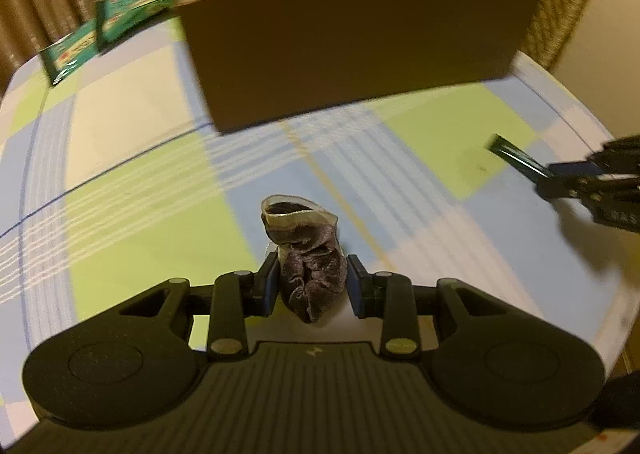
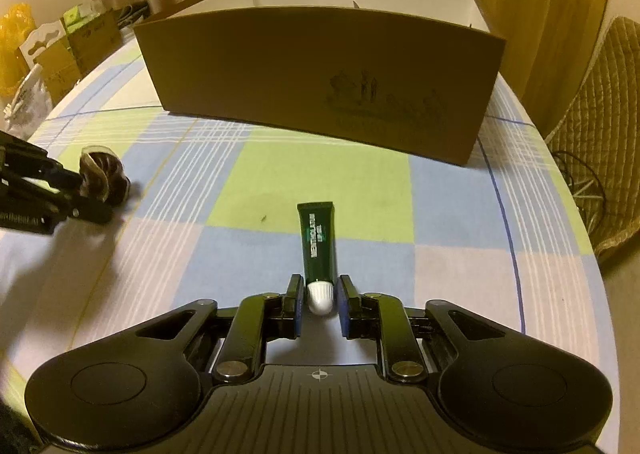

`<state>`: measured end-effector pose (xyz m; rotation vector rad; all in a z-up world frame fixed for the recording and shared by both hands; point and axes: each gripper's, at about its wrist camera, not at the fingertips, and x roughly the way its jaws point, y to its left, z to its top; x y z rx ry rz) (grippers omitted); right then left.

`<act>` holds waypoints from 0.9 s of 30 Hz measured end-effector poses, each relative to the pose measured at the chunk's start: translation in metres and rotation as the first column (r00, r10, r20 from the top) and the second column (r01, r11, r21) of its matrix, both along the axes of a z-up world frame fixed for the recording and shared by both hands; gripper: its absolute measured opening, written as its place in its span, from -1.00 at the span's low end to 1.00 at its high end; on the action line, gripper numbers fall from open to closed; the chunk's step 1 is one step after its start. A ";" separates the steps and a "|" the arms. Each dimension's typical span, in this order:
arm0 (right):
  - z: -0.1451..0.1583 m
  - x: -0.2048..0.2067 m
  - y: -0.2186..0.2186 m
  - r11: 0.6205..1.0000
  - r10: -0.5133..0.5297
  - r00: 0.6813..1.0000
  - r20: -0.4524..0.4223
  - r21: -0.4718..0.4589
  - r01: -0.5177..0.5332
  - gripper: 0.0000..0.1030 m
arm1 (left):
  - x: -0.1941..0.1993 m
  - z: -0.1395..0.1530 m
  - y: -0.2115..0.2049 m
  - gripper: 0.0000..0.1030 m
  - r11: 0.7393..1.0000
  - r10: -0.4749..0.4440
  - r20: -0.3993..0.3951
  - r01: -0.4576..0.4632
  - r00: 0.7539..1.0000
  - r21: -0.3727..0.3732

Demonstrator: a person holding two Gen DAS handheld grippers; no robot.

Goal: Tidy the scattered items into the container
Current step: 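Grasp the green lip gel tube with the right tool while the left tool holds the scrunchie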

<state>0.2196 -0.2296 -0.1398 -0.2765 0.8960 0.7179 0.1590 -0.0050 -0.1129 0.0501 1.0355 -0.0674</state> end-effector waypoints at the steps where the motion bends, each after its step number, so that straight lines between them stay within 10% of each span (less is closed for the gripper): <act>1: 0.000 0.000 -0.001 1.000 -0.001 1.000 0.001 0.002 0.000 -0.44 | -0.001 0.000 -0.005 -0.43 1.000 -0.011 0.001 0.011 1.000 0.002; 14: -0.008 0.009 0.023 1.000 0.018 0.997 0.073 -0.021 -0.016 -0.27 | 0.008 -0.005 -0.015 -0.28 1.000 0.006 -0.001 -0.006 1.000 0.017; 18: -0.007 0.005 0.029 0.999 0.036 0.996 0.076 -0.032 -0.033 -0.72 | 0.007 -0.004 -0.017 -0.29 1.000 0.000 0.003 0.000 1.000 0.030; 27: -0.004 -0.001 0.031 0.999 0.030 0.999 0.040 -0.040 -0.028 -0.73 | 0.003 0.000 -0.015 -0.56 0.999 -0.016 0.018 0.015 1.000 0.051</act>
